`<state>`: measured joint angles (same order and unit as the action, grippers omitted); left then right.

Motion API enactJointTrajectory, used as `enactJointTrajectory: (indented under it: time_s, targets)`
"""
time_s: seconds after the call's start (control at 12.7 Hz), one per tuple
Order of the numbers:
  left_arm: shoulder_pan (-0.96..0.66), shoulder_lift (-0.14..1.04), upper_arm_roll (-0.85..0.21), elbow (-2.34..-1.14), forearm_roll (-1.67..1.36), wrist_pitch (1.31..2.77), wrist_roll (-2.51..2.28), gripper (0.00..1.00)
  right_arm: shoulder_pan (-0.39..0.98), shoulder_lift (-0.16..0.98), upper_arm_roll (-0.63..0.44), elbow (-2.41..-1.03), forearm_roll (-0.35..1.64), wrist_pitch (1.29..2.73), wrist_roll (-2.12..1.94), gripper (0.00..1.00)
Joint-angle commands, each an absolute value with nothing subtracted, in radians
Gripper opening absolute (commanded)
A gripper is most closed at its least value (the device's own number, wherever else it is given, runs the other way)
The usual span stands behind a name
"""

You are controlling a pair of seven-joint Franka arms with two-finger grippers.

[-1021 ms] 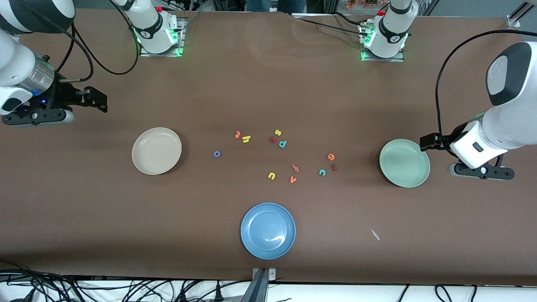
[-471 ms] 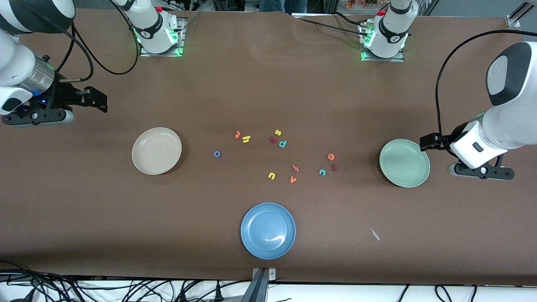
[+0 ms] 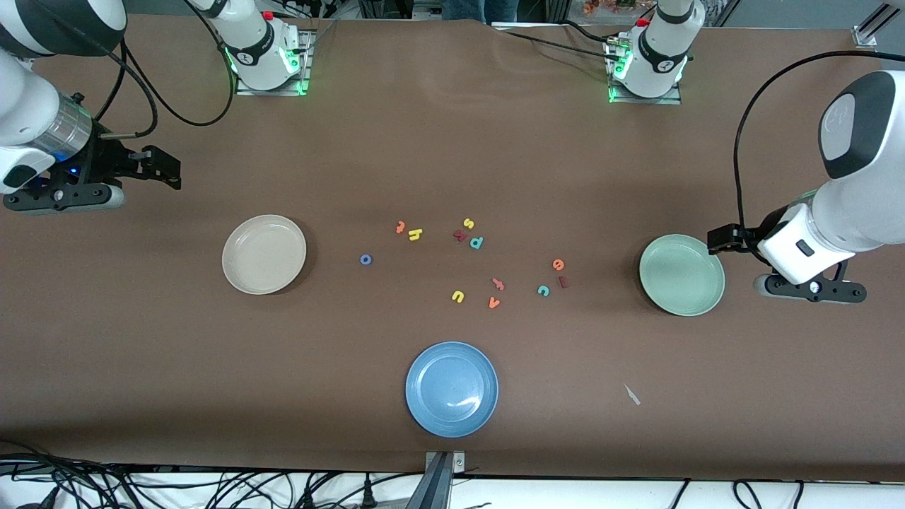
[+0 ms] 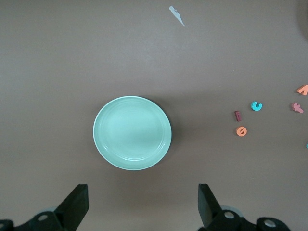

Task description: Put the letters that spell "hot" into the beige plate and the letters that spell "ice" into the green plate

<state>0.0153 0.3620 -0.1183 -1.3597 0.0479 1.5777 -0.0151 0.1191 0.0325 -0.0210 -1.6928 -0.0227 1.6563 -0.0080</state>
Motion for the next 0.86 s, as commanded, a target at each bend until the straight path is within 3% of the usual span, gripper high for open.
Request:
enactJointTrajectory:
  time_s: [0.0,0.79]
  targets:
    - [0.015,0.353,-0.120,-1.364,0.071,1.568,0.002,1.00,0.121,0.041,-0.020,-1.667,-0.037,1.631,-0.020,1.00]
    - [0.009,0.356,-0.120,-1.365,0.067,1.568,-0.002,1.00,0.121,0.041,-0.020,-1.669,-0.035,1.631,-0.034,1.00]
